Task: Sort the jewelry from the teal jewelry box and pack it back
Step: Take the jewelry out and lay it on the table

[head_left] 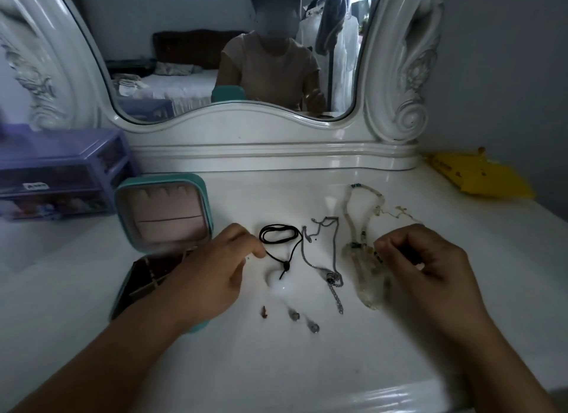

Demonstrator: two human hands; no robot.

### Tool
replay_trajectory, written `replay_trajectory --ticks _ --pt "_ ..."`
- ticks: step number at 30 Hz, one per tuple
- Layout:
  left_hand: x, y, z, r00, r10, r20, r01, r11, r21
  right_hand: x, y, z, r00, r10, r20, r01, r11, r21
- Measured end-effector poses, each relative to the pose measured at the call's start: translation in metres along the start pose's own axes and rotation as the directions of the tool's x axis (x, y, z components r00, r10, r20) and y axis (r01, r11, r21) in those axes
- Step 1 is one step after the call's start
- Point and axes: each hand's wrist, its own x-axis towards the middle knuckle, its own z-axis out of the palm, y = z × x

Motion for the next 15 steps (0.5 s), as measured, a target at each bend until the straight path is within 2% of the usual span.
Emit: replay_trajectory --ticks 4,7,10,15 --pt "-0.008 -0.016 -0.013 0.999 -0.031 -0.021 0.032 0.999 0.038 -0.002 -0.003 0.009 0.999 0.037 0.026 -0.037 0.999 -0.011" --pt "-0.01 -0.022 -0.017 1.0 -0.024 0.007 0.023 0.999 0.04 0.0 -0.013 0.015 0.997 0.039 0.066 -0.044 0.997 0.064" --pt "-0.007 -0.015 -0.016 0.999 -0.052 0.014 0.052 0.999 0.013 0.004 -0.015 0.02 0.994 -0.011 0.107 0.008 1.0 0.025" --pt "0.006 0.011 -0.002 0.999 -0.031 -0.035 0.028 0.995 -0.092 0.003 -0.009 0.03 0.999 0.037 0.014 -0.038 0.999 0.032"
